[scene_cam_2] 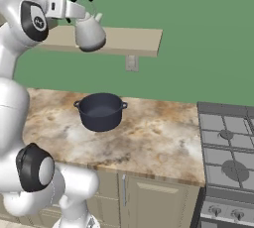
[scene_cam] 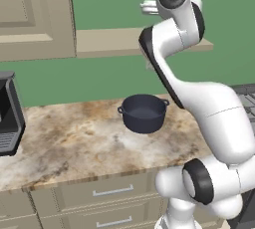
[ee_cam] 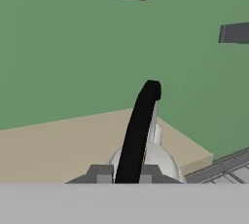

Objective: Pick the kettle from the cabinet and place it on a stove burner. Then pick the pot from the counter and place it on another stove burner. Finally, turn both burners on.

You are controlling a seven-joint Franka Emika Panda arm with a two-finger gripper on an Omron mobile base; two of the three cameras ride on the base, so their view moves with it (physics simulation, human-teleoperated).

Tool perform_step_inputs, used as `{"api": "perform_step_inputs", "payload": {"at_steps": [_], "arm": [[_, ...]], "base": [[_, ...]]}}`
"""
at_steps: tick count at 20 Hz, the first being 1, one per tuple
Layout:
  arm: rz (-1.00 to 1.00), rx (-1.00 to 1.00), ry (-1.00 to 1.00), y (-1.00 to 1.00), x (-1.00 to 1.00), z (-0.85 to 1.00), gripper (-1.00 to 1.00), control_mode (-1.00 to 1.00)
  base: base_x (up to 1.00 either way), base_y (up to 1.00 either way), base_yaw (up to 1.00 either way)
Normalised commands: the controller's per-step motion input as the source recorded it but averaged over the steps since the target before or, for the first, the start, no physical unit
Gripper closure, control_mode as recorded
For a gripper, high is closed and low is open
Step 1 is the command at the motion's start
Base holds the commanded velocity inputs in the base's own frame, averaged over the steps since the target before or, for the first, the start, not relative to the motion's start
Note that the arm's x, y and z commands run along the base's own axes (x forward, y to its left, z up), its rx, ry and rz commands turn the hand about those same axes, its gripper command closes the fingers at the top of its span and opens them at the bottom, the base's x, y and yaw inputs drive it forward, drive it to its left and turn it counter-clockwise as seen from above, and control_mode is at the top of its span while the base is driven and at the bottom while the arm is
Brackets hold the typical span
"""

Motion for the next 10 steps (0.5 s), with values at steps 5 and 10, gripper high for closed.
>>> {"api": "perform_step_inputs", "payload": {"at_steps": [5, 10], "arm": [[0.0, 0.0, 0.0, -0.01, -0.27, 0.0, 1.0, -1.0], [0.0, 0.0, 0.0, -0.06, -0.13, -0.03, 1.0, -1.0]], "base": [[0.0, 0.0, 0.0], [0.0, 0.0, 0.0]]}}
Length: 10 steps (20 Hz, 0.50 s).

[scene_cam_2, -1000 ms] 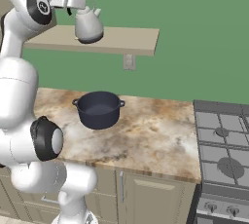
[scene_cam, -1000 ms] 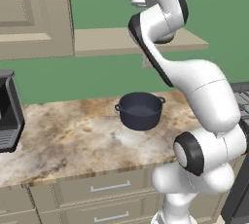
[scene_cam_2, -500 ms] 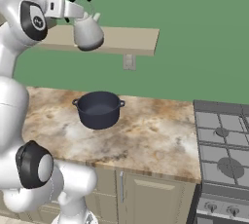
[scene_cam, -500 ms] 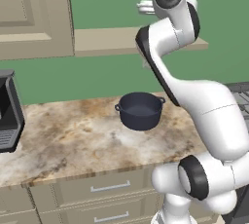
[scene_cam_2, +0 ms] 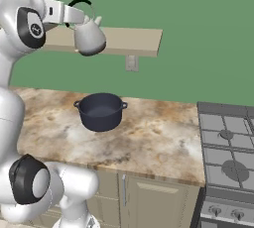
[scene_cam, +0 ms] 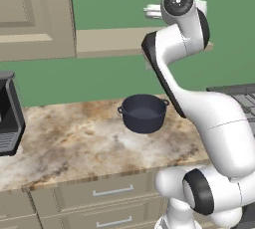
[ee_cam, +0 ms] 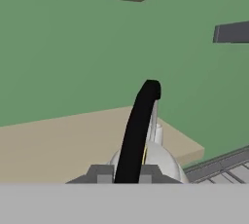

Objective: Pick the kettle from the cabinet and place it on a stove burner. Then pick the pot from the counter and place it on another stove burner. Finally, turn both burners on.

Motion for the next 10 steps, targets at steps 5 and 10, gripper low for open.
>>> {"api": "perform_step_inputs", "payload": {"at_steps": [5, 10], "arm": [[0.0, 0.0, 0.0, -0.16, -0.18, -0.19, 1.0, -1.0], [0.0, 0.0, 0.0, -0.23, -0.22, -0.17, 1.0, -1.0]], "base": [[0.0, 0.0, 0.0], [0.0, 0.0, 0.0]]}}
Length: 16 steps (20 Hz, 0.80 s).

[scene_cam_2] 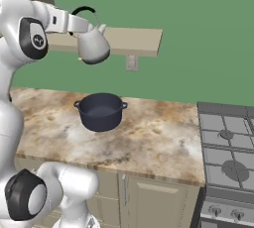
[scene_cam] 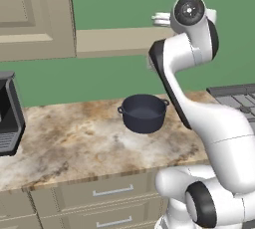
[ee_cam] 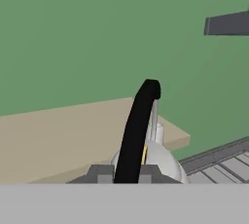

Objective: Pick the kettle from the cabinet and place it on a stove burner. Then pick the pot from the counter and place it on another stove burner. Finally, turn both burners on.

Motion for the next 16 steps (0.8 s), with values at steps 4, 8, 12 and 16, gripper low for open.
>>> {"api": "perform_step_inputs", "payload": {"at_steps": [4, 8, 12, 16], "arm": [[0.0, 0.0, 0.0, -0.23, -0.14, -0.05, 1.0, -1.0], [0.0, 0.0, 0.0, 0.0, 0.0, 0.0, 1.0, -1.0], [0.0, 0.0, -0.01, 0.0, 0.0, 0.0, 1.0, -1.0], [-0.01, 0.01, -0.05, -0.14, -0.13, 0.0, 1.0, 1.0]], "base": [[0.0, 0.0, 0.0], [0.0, 0.0, 0.0], [0.0, 0.0, 0.0], [-0.07, -0.06, -0.01]]}}
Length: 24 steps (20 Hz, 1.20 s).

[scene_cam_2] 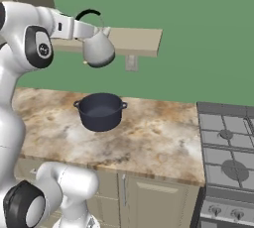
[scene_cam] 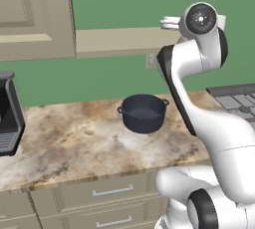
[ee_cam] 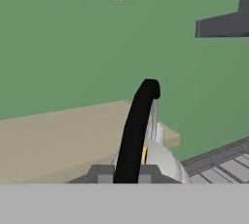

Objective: Pick the kettle from the cabinet and place it on a stove burner. Then pick the pot from the counter and place it on another stove burner. Finally, turn both burners on.

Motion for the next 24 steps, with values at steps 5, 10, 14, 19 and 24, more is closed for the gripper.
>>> {"api": "perform_step_inputs", "payload": {"at_steps": [5, 10, 14, 19, 24], "arm": [[0.0, 0.0, 0.0, 0.0, 0.0, 0.0, 1.0, 1.0], [0.0, 0.0, 0.0, 0.0, 0.0, 0.0, 1.0, 1.0], [0.0, 0.0, 0.0, 0.0, 0.0, 0.0, 1.0, 1.0], [0.0, 0.0, 0.0, 0.0, 0.0, 0.0, 1.0, 1.0], [0.0, 0.0, 0.0, 0.0, 0.0, 0.0, 1.0, 1.0]], "base": [[-0.3, -0.35, -0.07], [-0.28, -0.41, -0.08], [-0.23, -0.52, -0.09], [-0.25, -0.57, -0.1], [-0.37, -0.6, -0.14]]}}
